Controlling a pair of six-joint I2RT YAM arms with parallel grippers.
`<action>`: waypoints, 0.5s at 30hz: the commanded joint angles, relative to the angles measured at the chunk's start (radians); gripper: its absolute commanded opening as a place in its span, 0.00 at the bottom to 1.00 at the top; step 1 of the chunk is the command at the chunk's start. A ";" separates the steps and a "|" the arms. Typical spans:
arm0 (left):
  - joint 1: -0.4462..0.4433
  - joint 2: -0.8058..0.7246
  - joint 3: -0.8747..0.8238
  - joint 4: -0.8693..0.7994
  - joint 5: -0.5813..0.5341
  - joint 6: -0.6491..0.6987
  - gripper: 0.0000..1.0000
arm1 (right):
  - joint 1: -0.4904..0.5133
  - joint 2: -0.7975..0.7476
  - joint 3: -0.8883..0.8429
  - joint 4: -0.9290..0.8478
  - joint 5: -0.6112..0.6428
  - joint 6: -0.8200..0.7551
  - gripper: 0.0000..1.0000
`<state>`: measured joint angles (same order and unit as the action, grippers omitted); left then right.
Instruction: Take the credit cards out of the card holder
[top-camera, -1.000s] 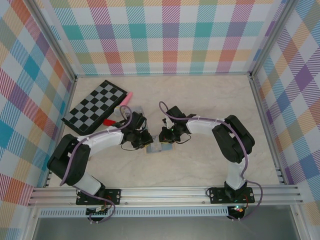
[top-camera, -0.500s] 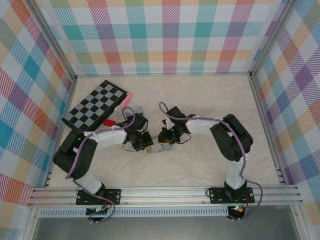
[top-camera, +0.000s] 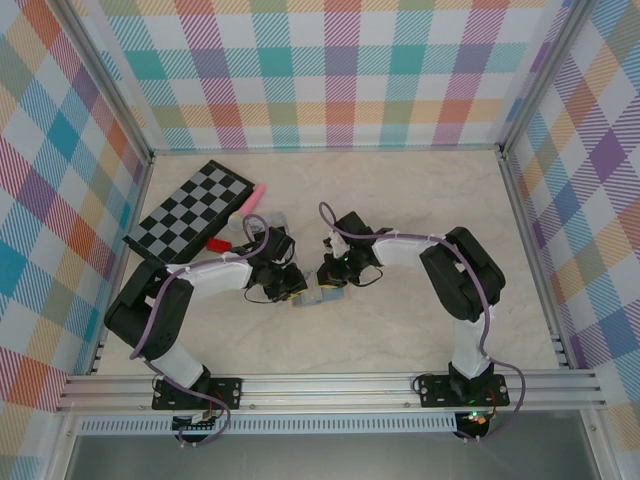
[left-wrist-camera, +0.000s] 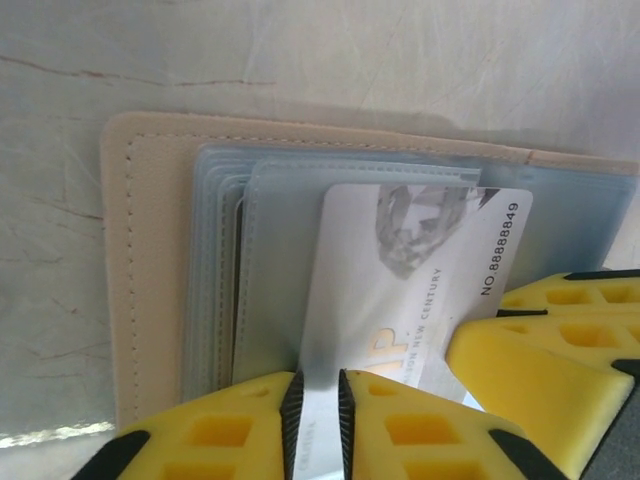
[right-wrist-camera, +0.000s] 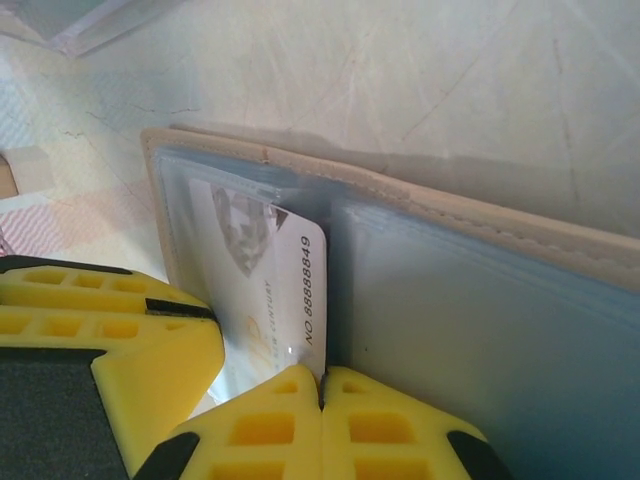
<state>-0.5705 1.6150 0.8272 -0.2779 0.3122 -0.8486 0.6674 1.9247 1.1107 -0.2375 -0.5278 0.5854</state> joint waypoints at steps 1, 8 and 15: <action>0.016 -0.007 -0.035 -0.053 -0.005 -0.016 0.25 | -0.018 -0.063 -0.050 -0.010 0.008 -0.027 0.00; 0.026 -0.070 -0.041 0.092 0.099 -0.030 0.41 | -0.057 -0.197 -0.111 -0.043 -0.007 -0.052 0.00; 0.051 -0.147 -0.010 0.137 0.143 -0.027 0.60 | -0.080 -0.337 -0.135 -0.054 -0.002 -0.006 0.00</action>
<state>-0.5373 1.5150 0.7994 -0.1791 0.4133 -0.8734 0.5991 1.6432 0.9901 -0.2790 -0.5175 0.5644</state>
